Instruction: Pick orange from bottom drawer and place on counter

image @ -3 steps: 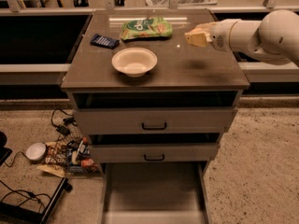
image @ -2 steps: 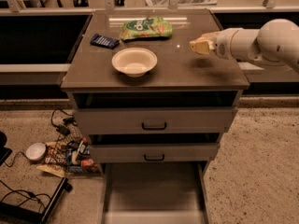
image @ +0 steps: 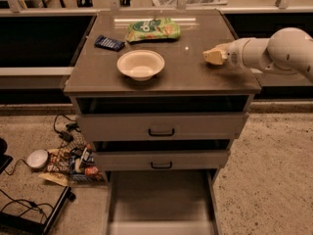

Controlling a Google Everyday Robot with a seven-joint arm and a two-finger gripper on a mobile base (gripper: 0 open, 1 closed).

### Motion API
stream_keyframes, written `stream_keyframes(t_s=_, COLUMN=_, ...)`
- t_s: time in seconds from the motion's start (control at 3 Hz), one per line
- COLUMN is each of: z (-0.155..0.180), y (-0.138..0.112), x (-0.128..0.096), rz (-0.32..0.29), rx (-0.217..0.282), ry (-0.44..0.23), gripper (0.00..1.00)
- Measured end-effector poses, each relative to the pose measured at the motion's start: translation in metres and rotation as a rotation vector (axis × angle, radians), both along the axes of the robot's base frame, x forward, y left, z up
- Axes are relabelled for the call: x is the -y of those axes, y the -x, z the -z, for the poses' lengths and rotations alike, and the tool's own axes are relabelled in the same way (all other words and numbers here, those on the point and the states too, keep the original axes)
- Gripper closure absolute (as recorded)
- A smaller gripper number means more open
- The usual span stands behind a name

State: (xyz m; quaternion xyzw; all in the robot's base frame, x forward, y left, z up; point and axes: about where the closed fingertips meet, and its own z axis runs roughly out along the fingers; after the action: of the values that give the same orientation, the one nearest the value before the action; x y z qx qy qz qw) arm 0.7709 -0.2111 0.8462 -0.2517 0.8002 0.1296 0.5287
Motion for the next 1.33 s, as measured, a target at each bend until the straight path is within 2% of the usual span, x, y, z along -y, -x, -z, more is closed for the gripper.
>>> stream_keyframes(t_s=0.33, z=0.0192, y=-0.0007, x=0.0031, rz=0.009, rx=-0.039, ry=-0.025, gripper=0.82)
stream_keyframes(t_s=1.0, z=0.0141, y=-0.0007, x=0.0030, rz=0.009, rx=-0.039, ry=-0.025, gripper=0.36)
stream_keyframes(t_s=1.33, z=0.0146, y=-0.0009, x=0.0021, rz=0.008, rx=-0.040, ry=-0.026, gripper=0.04)
